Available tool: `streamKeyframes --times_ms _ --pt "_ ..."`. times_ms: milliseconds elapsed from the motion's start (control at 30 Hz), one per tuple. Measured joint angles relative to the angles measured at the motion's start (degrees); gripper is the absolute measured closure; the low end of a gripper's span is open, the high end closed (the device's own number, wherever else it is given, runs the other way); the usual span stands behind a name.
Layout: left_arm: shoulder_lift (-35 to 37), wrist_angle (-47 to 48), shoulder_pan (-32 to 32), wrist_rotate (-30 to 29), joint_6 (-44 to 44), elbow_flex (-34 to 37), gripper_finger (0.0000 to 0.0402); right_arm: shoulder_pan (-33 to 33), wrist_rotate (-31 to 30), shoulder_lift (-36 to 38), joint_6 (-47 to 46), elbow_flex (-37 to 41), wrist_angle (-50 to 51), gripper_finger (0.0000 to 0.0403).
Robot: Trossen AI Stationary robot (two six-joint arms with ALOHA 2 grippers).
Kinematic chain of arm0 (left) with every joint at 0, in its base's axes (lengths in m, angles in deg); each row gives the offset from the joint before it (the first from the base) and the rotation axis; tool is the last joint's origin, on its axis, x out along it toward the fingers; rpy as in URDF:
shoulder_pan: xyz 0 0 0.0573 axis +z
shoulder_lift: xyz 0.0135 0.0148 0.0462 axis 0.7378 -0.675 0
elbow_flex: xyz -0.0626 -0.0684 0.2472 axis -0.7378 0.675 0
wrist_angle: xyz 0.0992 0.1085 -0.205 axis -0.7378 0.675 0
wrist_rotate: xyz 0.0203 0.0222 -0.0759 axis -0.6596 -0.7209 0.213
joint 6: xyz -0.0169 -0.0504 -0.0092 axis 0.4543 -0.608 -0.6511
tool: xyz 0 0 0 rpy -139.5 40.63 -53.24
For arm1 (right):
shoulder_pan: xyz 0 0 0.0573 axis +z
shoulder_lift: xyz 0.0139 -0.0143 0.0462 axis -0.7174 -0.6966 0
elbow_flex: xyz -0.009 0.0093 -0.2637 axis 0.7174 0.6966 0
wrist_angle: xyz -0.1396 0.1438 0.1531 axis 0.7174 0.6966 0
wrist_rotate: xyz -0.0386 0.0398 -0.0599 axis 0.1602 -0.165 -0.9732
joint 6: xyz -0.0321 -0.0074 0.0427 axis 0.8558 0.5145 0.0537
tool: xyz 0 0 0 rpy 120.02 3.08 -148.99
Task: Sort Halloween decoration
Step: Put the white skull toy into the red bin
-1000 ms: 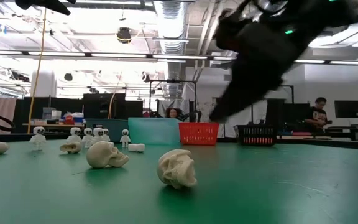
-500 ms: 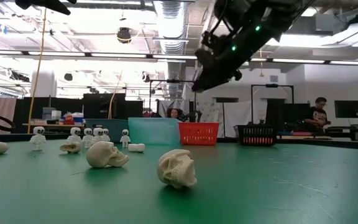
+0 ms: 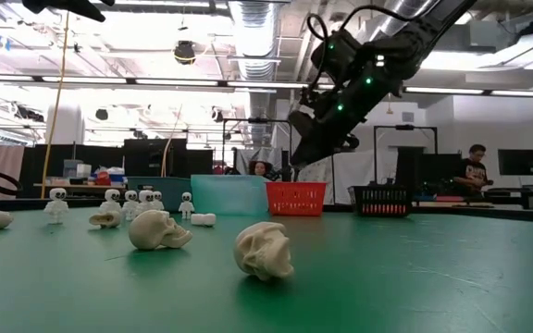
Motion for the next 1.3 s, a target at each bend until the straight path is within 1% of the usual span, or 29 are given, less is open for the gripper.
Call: streamKeyframes --times_ms 133,267,300,467,567,733,900,1000,1133,1200,1300 --pt "0.0 0.0 0.0 0.0 0.0 0.0 0.0191 0.0 0.0 0.1 0.0 0.0 0.1 0.0242" --pt "0.0 0.0 0.0 0.0 0.0 0.0 0.0191 0.8 0.6 0.5 -1.2 -0.2 0.0 0.0216" --pt "0.0 0.0 0.0 0.0 0.0 0.0 0.0191 1.2 2.1 0.7 -1.6 -0.5 0.0 0.0212" --pt "0.0 0.0 0.0 0.0 0.0 0.0 0.0191 6.2 15.4 1.1 2.0 -1.8 -1.4 0.021" --pt "0.0 0.0 0.0 0.0 0.4 0.0 0.0191 11.2 19.3 1.1 2.3 -2.7 -1.1 0.0214" --pt "0.0 0.0 0.0 0.0 0.6 0.0 0.0191 21.3 19.5 0.8 6.2 -3.2 -2.5 0.0218" --pt "0.0 0.0 0.0 0.0 1.0 0.0 0.0191 29.3 14.0 -0.1 11.0 -3.2 -4.8 0.0218" --pt "0.0 0.0 0.0 0.0 1.0 0.0 0.0191 31.5 13.9 -1.9 11.1 -3.2 -8.6 0.0218" --pt "0.0 0.0 0.0 0.0 1.0 0.0 0.0191 33.4 14.4 -5.0 11.2 -3.9 -10.5 0.0218" --pt "0.0 0.1 0.0 0.0 1.0 0.0 0.0191 33.9 15.8 -7.2 11.3 -5.0 -9.6 0.0218" --pt "-0.1 0.3 0.0 0.1 1.0 0.0 0.0191 34.4 18.5 -11.0 11.8 -8.9 -9.6 0.0218"
